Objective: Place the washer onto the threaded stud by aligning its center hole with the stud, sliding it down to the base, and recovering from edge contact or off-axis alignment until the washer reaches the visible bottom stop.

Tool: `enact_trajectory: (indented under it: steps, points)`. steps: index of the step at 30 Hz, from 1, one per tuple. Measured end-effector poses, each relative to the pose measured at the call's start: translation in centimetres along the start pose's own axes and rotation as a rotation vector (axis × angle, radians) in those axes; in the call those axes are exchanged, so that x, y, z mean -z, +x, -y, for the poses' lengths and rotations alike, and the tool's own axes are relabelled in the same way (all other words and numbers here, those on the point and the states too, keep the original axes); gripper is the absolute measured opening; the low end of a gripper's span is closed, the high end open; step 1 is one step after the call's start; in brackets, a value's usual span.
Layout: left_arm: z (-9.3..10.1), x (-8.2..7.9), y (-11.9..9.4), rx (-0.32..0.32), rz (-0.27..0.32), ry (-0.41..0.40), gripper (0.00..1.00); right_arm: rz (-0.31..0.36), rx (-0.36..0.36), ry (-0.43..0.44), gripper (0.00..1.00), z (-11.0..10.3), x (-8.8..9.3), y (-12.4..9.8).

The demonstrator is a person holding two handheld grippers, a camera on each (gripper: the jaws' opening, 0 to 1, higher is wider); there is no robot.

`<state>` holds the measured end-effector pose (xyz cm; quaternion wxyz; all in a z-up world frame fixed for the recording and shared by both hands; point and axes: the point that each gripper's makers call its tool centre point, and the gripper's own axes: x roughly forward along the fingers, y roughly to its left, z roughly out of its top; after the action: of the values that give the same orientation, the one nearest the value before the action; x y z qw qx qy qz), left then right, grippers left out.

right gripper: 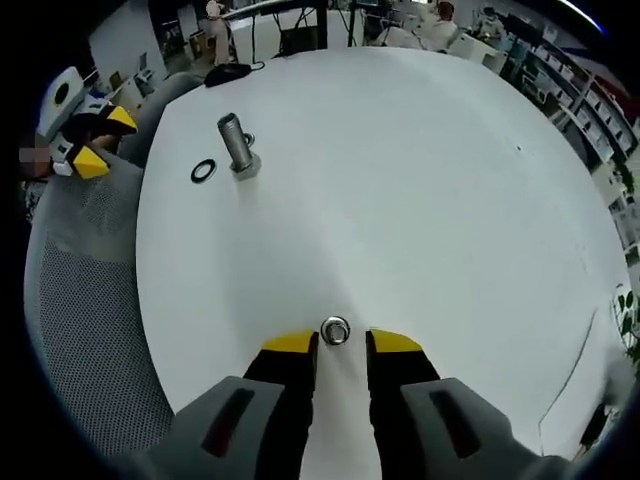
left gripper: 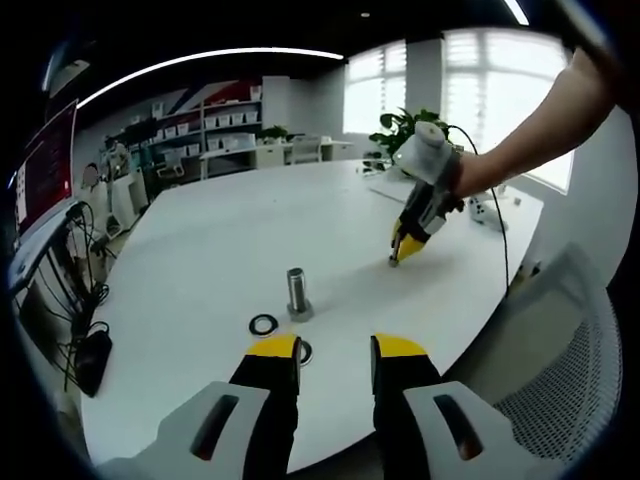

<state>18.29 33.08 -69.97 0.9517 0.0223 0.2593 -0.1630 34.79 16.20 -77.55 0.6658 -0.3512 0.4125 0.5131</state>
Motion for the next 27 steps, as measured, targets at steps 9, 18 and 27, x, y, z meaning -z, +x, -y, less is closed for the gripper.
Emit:
enact_trajectory:
  steps: [9,18,27]
  points:
    - [0.3,0.4,0.0,0.016,-0.019,-0.01,0.26,0.077,0.021,0.055,0.24,-0.6,0.8,-1.4]
    - [0.3,0.6,0.1,0.022,-0.033,-0.037,0.27,0.161,0.042,0.137,0.24,-1.3,1.0,-2.7]
    - [0.4,0.7,0.2,0.022,-0.041,-0.028,0.27,0.263,0.091,0.144,0.24,-3.6,0.5,-4.1]
